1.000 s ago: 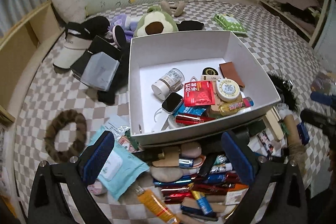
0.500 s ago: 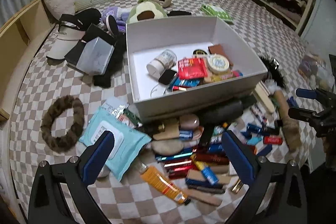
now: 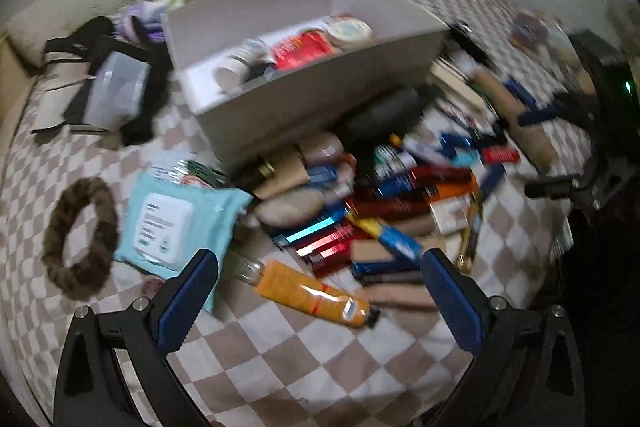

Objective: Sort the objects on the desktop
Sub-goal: 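Grasp the orange tube with the left tool while the right grasps the gold lighter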

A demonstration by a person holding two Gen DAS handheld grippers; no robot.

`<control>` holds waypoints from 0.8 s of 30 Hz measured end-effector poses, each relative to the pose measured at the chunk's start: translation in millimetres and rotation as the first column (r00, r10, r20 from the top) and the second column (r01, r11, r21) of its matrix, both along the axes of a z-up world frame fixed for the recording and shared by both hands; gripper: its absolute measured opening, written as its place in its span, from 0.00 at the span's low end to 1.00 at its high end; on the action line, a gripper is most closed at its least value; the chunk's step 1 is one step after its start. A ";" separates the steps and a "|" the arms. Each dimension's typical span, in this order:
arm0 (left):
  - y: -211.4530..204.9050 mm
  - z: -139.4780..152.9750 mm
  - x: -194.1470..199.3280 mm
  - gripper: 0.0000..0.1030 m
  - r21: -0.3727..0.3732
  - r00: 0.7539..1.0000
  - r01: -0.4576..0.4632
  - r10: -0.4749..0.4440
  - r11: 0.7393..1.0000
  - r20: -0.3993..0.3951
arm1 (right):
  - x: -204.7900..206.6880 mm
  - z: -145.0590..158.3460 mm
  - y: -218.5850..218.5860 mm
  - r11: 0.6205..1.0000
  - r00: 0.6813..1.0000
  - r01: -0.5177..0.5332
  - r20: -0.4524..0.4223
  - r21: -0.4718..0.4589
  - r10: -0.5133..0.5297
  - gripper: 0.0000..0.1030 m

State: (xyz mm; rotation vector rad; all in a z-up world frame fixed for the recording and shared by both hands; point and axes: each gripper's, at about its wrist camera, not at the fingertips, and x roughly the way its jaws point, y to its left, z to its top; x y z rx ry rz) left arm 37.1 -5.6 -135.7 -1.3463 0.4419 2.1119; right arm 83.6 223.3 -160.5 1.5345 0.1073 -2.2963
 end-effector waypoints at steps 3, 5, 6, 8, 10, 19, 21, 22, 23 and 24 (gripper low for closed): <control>-1.5 -11.8 4.2 0.99 0.004 0.998 0.052 -0.052 0.999 0.042 | 6.7 -4.9 -10.0 0.999 0.999 -0.048 0.005 -0.002 0.048 1.00; -3.8 -22.7 3.8 0.99 -0.005 0.995 0.053 -0.053 0.999 0.084 | 8.9 -10.2 -14.5 0.998 0.997 -0.070 0.031 -0.010 0.070 1.00; -4.3 -28.4 3.5 0.99 -0.021 0.994 0.048 -0.046 0.999 0.097 | 9.7 -13.7 -16.4 0.997 0.996 -0.077 0.050 -0.015 0.078 1.00; -5.2 -40.2 2.8 0.99 -0.061 0.993 0.036 -0.028 0.997 0.117 | 11.6 -21.2 -19.9 0.996 0.993 -0.091 0.075 -0.007 0.092 1.00; -4.3 -52.3 2.9 0.99 -0.117 0.992 0.034 -0.019 0.993 0.121 | 13.6 -27.9 -23.0 0.994 0.990 -0.106 0.095 0.004 0.105 1.00; 4.8 -81.3 -10.7 0.99 -0.242 0.983 -0.077 0.114 0.967 0.144 | 17.1 -41.2 -28.1 0.990 0.983 -0.133 0.132 0.039 0.127 1.00; 7.5 -85.4 -14.2 0.99 -0.256 0.975 -0.111 0.154 0.960 0.157 | 17.2 -41.7 -29.2 0.990 0.983 -0.131 0.134 0.043 0.125 1.00; 9.0 -86.5 -15.3 0.99 -0.261 0.972 -0.127 0.173 0.957 0.162 | 17.3 -42.1 -29.8 0.991 0.983 -0.129 0.134 0.042 0.123 1.00; 10.4 -87.2 -15.6 0.99 -0.269 0.968 -0.141 0.189 0.953 0.163 | 17.6 -42.9 -30.5 0.991 0.984 -0.128 0.133 0.040 0.122 1.00; 11.8 -87.7 -15.5 0.99 -0.280 0.966 -0.152 0.203 0.948 0.163 | 17.7 -43.9 -31.0 0.991 0.984 -0.128 0.131 0.037 0.122 1.00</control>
